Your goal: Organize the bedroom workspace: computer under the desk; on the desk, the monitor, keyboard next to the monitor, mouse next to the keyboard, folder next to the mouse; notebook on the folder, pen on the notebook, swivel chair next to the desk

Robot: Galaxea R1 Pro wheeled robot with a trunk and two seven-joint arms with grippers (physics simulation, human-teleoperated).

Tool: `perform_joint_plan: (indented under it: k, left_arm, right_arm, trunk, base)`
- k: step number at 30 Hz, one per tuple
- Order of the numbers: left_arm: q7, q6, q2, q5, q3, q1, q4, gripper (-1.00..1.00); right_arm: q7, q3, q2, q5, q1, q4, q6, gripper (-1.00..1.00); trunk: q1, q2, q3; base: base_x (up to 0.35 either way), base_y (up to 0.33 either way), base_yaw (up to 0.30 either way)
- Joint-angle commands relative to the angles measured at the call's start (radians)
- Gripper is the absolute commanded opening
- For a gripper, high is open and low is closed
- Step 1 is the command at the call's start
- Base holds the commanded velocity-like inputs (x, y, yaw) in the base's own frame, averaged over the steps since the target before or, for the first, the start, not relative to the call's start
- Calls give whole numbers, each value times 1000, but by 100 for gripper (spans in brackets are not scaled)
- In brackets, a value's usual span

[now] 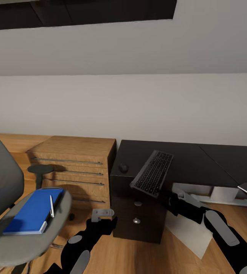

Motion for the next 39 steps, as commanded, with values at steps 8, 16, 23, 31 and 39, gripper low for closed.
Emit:
perform_joint_plan:
  k: [8,16,23,31,39]
  left_arm:
    - [10,1,0,11,-3,-1,-1,100]
    - [10,2,1,10,-3,-1,0,100]
    - [10,2,1,10,-4,-1,1,100]
    - [10,1,0,10,-4,-1,3,100]
    - [11,0,0,11,-4,-1,4,100]
  right_arm:
    - [5,2,-1,3,-1,0,-1,100]
    - [6,1,-1,4,-1,0,-6,100]
    - [3,0,-3,8,-1,-4,-34,100]
    - [1,-10,-9,11,0,-7,-116,100]
    - [-34,-32,-10,22,0,-7,-164,100]
  trunk:
    - [-1,-1,-1]
    - [-1,-1,-1]
    - [-1,-1,-1]
    - [-28,48,21]
    - [-58,104,46]
  base:
    - [-267,-18,0]
    - [-115,-70,0]
    - [-16,-11,0]
    - [-2,-1,0]
    - [0,0,0]
